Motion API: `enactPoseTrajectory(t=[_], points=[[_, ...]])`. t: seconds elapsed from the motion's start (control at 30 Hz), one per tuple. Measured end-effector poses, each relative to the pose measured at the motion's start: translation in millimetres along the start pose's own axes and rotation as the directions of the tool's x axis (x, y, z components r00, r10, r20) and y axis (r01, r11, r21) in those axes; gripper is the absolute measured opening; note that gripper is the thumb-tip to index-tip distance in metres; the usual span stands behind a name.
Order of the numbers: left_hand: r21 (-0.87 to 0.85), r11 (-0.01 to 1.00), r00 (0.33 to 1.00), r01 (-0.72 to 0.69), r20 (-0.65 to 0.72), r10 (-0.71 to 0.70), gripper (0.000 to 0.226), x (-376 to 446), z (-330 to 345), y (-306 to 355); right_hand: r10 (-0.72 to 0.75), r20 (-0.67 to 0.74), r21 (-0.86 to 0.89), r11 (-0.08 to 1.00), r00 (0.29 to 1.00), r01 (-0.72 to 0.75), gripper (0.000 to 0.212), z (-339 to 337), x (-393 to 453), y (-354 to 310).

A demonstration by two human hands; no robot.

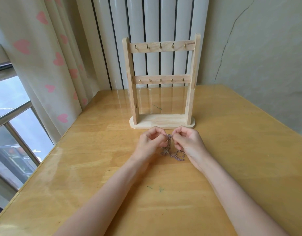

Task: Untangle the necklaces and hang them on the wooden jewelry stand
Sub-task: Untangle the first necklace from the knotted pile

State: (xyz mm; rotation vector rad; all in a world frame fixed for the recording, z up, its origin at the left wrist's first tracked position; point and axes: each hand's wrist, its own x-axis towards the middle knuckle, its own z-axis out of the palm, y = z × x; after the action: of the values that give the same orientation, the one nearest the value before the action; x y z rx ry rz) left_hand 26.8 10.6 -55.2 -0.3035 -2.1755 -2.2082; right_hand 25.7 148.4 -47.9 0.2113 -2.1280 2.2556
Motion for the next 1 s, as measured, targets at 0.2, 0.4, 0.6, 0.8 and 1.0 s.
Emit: enactPoseTrajectory(t=[0.2,0.4,0.6,0.8,1.0], points=[[0.04,0.997,0.997,-0.059,-0.054,0.061,0.022,2,-5,-1,0.046,0.091,0.074,0.996,0.995,-0.053,0.016,-1,0,0],[0.204,0.965,0.985,-0.162,-0.024,0.17,0.024,4,-7,1,0.099,0.14,0.001,0.995,0.985,-0.1,0.006,-6,0,0],[0.461,0.84,0.958,-0.287,0.145,0.248,0.03,5,-12,-4,0.119,0.105,-0.178,0.979,0.987,-0.099,0.011,-5,-1,0],[0.401,0.871,0.959,-0.282,0.104,0.263,0.022,6,-7,-3,0.08,0.013,-0.106,0.991,0.997,-0.078,0.015,0,0,2],[0.203,0.954,0.971,-0.222,0.135,0.197,0.02,5,-11,4,0.163,0.096,0.175,0.968,0.982,-0.178,0.021,-3,4,2]])
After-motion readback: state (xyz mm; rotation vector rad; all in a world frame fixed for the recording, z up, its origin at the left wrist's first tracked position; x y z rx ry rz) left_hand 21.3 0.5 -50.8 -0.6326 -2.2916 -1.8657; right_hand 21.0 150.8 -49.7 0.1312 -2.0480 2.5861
